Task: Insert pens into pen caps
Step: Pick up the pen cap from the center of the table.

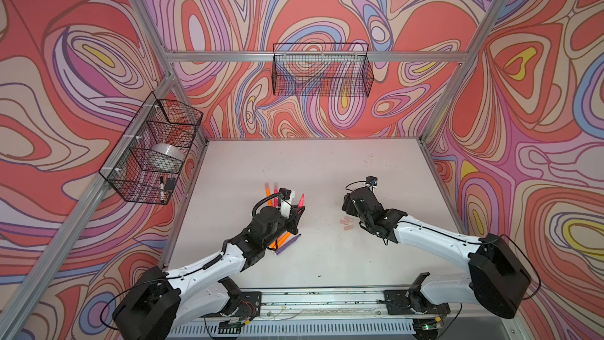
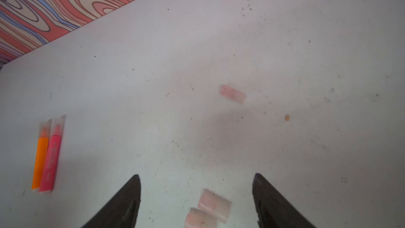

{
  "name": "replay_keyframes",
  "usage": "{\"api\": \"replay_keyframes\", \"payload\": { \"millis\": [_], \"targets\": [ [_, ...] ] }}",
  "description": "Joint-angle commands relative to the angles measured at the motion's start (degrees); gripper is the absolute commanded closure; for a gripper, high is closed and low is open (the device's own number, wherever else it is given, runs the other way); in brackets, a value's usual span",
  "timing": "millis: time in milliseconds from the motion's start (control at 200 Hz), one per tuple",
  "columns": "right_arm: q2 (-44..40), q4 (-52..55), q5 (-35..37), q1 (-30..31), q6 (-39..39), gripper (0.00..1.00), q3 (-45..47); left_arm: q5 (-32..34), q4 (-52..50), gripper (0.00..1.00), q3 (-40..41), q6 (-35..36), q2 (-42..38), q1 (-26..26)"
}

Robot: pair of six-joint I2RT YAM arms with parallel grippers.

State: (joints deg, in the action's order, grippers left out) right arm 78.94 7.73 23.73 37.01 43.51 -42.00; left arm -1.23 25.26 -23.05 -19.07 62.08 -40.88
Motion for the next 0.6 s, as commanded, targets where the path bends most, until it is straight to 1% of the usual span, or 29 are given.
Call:
{"api": "replay_keyframes", "payload": {
  "millis": [0,165,386,596],
  "targets": [
    [3.8,-3.7,-5.2,-3.0,-0.9,0.16,-2.0,-2.1,2.7,1.0,-0.3,-0.4,1.2,0.0],
    [10.5,-8.6,-11.2,-6.8,-0.6,0.16,-3.7,-1.9,4.5,1.0,0.0,0.2,3.0,0.0],
    [17.9,-10.1,-13.0,-9.5,-0.3,0.18,-7.0,-0.4,3.4,1.0,-1.3,1.4,4.4,0.0],
    [21.0,-11.2,-12.9,-11.1,-0.4,0.18,-8.0,-0.9,4.4,1.0,-1.7,2.0,5.7,0.0]
  ]
}}
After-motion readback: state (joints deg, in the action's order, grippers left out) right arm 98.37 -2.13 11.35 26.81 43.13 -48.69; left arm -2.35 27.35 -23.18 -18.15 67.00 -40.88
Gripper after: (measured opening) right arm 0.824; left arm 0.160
